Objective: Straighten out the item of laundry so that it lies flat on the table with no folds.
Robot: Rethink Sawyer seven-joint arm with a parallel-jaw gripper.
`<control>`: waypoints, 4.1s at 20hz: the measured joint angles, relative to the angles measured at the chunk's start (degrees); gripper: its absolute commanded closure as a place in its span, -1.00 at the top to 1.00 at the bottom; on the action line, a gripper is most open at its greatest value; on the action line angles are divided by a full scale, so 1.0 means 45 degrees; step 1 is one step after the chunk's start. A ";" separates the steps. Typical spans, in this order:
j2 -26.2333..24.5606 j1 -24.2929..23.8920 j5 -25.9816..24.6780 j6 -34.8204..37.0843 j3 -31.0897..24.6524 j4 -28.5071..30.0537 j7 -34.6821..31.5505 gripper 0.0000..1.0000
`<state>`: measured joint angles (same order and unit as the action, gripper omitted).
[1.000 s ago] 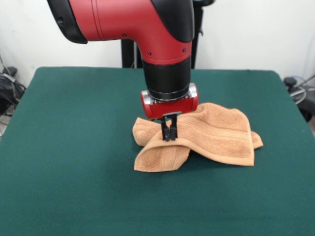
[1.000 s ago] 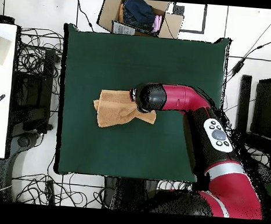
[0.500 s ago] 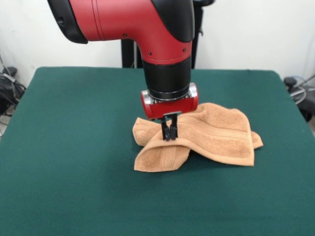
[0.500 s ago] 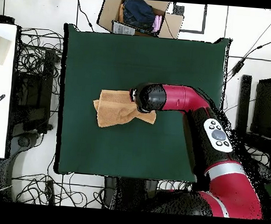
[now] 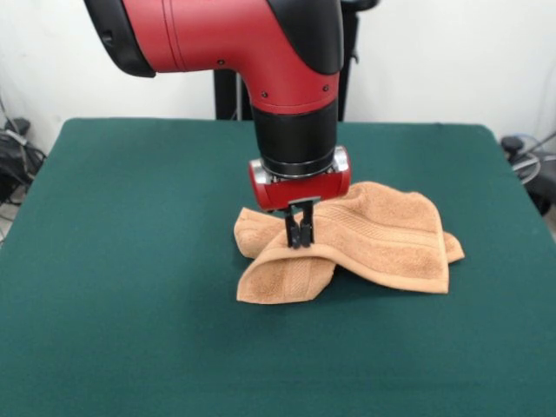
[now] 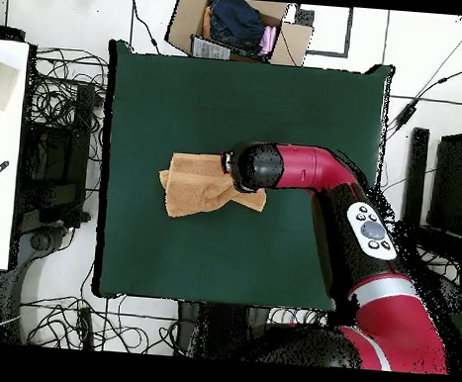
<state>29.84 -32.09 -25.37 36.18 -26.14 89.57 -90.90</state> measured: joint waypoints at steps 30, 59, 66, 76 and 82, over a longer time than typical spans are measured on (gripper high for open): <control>0.0004 0.0037 0.0000 0.0000 0.0020 0.0005 0.0000 1.00; -0.0646 0.0037 0.0003 -0.0551 0.0020 0.0000 0.0000 1.00; -0.0646 0.0037 0.0003 -0.0551 0.0020 0.0000 0.0000 1.00; -0.0646 0.0054 0.0002 -0.0553 0.0038 0.0000 0.0000 -1.00; -0.0644 0.0133 0.0003 -0.0638 0.0075 -0.0002 0.0000 -1.00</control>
<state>26.95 -31.49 -25.36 33.31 -25.80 89.56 -90.90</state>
